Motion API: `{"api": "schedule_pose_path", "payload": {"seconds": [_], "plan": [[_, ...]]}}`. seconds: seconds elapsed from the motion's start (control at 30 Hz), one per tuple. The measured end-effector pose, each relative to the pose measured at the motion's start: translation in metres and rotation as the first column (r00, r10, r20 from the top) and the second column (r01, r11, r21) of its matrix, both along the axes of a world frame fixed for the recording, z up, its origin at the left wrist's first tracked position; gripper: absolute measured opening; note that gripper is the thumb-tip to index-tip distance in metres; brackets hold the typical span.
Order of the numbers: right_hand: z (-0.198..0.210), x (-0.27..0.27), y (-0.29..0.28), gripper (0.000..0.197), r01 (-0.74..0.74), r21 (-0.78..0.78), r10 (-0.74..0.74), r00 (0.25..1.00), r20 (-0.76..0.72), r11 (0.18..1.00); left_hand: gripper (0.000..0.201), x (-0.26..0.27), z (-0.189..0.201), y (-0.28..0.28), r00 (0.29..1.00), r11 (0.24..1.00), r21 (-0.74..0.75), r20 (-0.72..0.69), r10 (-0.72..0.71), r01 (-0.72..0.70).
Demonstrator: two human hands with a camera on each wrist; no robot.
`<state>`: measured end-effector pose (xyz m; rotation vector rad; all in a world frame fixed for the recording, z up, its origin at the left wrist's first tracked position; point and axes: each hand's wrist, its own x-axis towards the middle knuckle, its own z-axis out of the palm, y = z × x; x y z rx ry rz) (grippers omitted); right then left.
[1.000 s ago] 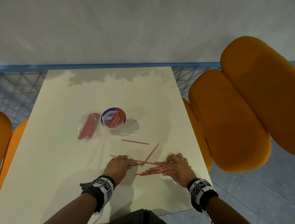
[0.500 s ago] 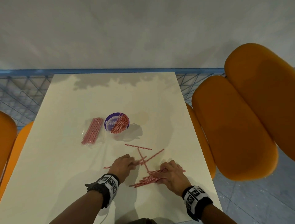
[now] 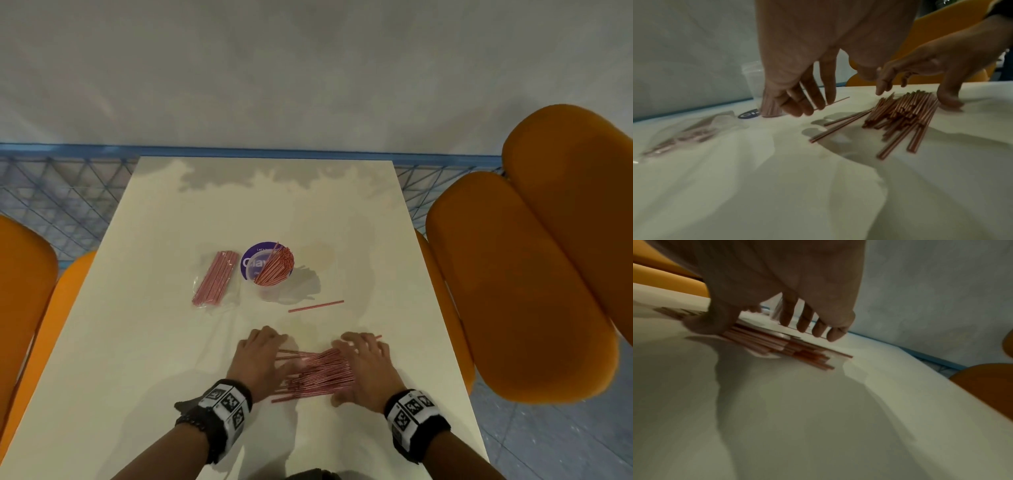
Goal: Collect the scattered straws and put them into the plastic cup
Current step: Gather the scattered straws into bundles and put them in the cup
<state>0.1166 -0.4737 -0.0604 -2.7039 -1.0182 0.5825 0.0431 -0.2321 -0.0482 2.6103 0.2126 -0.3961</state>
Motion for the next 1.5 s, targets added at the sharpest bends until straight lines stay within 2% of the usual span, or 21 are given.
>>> {"api": "schedule_pose_path", "payload": {"seconds": [0.07,0.17,0.23,0.33,0.4,0.5,0.67,0.77,0.87,1.17,1.37,1.5], "plan": [[0.0,0.011,-0.008,0.113,-0.033,-0.057,0.032,0.999,-0.007,0.998,0.085,-0.012,-0.002,0.002,0.999,0.999,0.03,-0.029,-0.025,0.026],[-0.006,0.009,-0.012,0.094,-0.106,-0.045,0.106,0.994,-0.008,0.993,0.099,-0.022,-0.013,-0.011,0.992,0.99,0.062,-0.016,-0.125,0.125],[-0.011,0.003,-0.009,0.074,-0.132,0.015,0.132,0.991,-0.004,0.991,0.095,-0.025,-0.022,-0.023,0.984,0.981,0.072,-0.004,-0.18,0.179],[-0.014,-0.004,0.0,0.055,-0.124,0.099,0.12,0.992,0.044,0.987,0.073,-0.024,-0.024,-0.037,0.979,0.978,0.075,0.039,-0.2,0.197],[-0.009,-0.004,0.004,0.062,-0.128,0.072,0.125,0.991,0.042,0.989,0.068,-0.022,-0.021,-0.038,0.982,0.981,0.061,0.03,-0.187,0.185],[0.0,0.001,0.012,0.075,-0.141,0.013,0.141,0.989,-0.037,0.99,0.063,-0.014,-0.016,-0.038,0.986,0.983,0.079,0.003,-0.165,0.164],[0.004,0.0,0.044,0.046,-0.177,-0.023,0.173,0.979,-0.109,0.984,0.048,-0.001,-0.01,-0.048,0.984,0.976,0.133,-0.066,-0.164,0.171],[0.006,-0.002,0.051,0.043,-0.181,-0.062,0.171,0.975,-0.141,0.982,0.047,0.004,-0.008,-0.051,0.981,0.976,0.139,-0.12,-0.154,0.17],[0.0,-0.004,0.052,0.044,-0.209,-0.082,0.198,0.972,-0.129,0.974,0.044,0.003,-0.008,-0.051,0.977,0.974,0.142,-0.142,-0.158,0.179],[0.004,-0.011,0.057,0.04,-0.299,-0.177,0.312,0.949,0.049,0.938,0.043,-0.008,-0.016,-0.056,0.981,0.953,0.237,-0.1,-0.169,0.188],[0.013,-0.001,0.064,0.043,-0.343,-0.214,0.36,0.932,0.043,0.915,0.028,0.006,-0.009,-0.053,0.969,0.926,0.286,-0.109,-0.224,0.246],[0.021,0.012,0.073,0.049,-0.336,-0.224,0.352,0.935,0.036,0.915,0.023,0.023,0.001,-0.043,0.971,0.938,0.251,-0.076,-0.228,0.24]]}}
